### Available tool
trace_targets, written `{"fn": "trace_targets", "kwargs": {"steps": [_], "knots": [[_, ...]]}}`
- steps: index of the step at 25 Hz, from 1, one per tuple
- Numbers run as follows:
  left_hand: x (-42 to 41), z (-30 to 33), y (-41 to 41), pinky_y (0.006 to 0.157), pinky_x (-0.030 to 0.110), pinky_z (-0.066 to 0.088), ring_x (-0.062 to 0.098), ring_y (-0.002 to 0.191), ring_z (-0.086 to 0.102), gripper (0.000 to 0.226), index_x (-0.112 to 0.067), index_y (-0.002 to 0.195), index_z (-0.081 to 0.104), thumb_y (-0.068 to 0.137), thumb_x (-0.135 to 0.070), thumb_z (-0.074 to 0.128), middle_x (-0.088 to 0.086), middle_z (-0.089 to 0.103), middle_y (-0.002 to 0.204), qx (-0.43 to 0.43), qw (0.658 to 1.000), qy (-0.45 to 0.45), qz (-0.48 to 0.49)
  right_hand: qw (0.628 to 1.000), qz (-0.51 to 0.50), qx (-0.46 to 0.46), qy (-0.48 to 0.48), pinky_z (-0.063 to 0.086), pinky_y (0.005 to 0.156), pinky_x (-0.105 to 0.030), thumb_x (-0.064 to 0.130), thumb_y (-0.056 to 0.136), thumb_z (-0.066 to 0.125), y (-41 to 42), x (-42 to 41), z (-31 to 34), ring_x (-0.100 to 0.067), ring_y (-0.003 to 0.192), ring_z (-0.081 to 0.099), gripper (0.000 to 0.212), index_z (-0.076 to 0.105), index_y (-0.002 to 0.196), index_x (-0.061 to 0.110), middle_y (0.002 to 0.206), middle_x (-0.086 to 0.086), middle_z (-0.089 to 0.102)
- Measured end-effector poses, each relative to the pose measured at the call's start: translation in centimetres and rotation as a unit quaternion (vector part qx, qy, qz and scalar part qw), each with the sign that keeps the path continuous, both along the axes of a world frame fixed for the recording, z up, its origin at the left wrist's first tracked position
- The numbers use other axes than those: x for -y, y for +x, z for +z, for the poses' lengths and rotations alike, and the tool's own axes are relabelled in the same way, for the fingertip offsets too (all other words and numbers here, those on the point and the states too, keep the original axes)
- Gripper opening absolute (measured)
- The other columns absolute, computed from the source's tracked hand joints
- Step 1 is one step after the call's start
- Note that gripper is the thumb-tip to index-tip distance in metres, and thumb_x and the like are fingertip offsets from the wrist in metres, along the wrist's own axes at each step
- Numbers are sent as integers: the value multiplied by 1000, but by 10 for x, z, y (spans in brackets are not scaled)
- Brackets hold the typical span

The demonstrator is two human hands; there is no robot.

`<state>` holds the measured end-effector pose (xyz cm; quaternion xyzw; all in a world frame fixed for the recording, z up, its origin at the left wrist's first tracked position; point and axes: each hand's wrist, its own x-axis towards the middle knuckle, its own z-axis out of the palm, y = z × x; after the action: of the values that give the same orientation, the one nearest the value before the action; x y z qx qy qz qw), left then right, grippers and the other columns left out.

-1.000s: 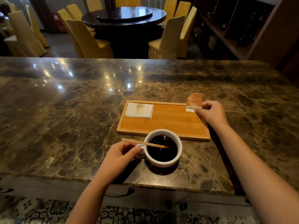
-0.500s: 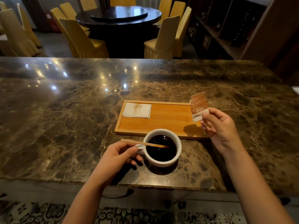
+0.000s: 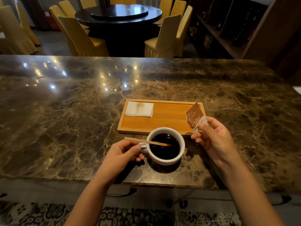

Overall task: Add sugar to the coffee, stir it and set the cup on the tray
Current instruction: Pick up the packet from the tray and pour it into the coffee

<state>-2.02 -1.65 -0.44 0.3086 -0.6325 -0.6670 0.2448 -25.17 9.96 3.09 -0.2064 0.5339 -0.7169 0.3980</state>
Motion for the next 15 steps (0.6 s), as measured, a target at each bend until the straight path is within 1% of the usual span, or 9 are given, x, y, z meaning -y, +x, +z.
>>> {"fn": "trace_targets", "kwargs": {"steps": [4,7,9,12,15], "knots": [[-1,0,0,60,16,55,11,68,69,24,-20,95,68,75,-27,58,0,76,80,-4,1000,-3,-2,995,2,-104,10,49,43,-14,4,84,59,1,-2,10,-9,49,63,12,59,91,13,64,0,72],[0,0,0,61,17,56,11,68,69,25,-18,97,67,75,-27,58,1,76,80,2,1000,-8,-1,973,13,-230,17,48,44,-15,4,83,63,4,-2,24,-10,49,63,11,63,88,14,68,3,72],[0,0,0,61,17,56,12,68,69,28,-15,98,67,75,-27,59,2,75,79,7,1000,-8,0,943,20,-332,27,48,46,-14,5,82,65,7,-2,34,-8,50,63,11,65,88,15,69,5,71],[1,0,0,62,17,56,12,68,69,23,-14,98,67,78,-23,58,1,75,78,12,1000,-9,3,873,39,-484,55,50,50,-16,14,80,67,13,-2,46,-6,56,62,10,66,87,22,76,13,67],[1,-1,0,62,18,57,11,67,69,16,-14,97,67,85,-13,56,0,75,76,17,1000,-14,4,810,66,-579,66,44,51,-12,17,81,66,16,1,54,-6,62,58,7,66,86,22,77,20,62]]}}
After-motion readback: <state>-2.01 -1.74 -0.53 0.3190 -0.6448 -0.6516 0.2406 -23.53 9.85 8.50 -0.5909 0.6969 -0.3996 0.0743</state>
